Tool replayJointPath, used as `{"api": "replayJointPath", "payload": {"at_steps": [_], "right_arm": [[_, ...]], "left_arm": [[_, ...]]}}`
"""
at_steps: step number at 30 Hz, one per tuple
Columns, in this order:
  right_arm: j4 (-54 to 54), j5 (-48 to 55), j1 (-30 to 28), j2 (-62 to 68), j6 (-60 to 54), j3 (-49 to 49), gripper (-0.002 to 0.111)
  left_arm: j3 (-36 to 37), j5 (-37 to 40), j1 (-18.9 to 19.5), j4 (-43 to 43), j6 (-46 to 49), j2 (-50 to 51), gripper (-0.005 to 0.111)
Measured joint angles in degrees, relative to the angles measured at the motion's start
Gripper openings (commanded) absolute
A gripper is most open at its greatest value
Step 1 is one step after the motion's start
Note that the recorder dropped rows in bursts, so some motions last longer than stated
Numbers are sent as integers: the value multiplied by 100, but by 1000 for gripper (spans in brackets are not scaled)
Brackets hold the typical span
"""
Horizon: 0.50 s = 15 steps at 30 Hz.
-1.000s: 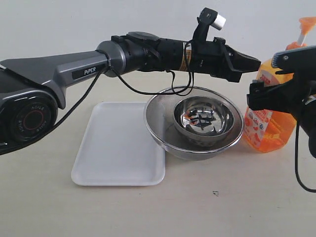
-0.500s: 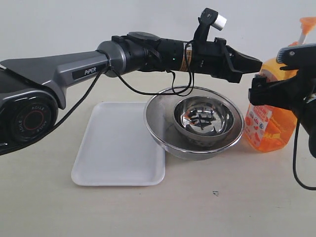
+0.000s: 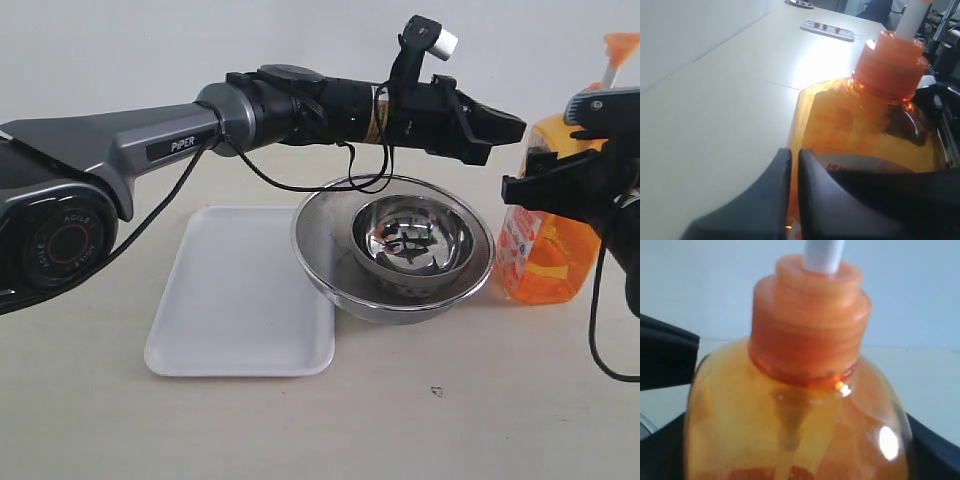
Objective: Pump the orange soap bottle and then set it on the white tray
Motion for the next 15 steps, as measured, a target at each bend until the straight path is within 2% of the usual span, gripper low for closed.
{"api": "replayJointPath", "payload": {"at_steps": [1,4,11,15], "right_arm": [[0,24,0,0,1,-13,21],[0,95,0,-10,8,-34,0],[0,117,0,-10,49,-47,0],[0,140,0,-10,48,-47,0]], "left_arm": [[0,13,0,22,0,0,5],[0,13,0,47,0,0,5],[0,13,0,127,0,0,5],[0,21,0,668,-64,-91,5]]}}
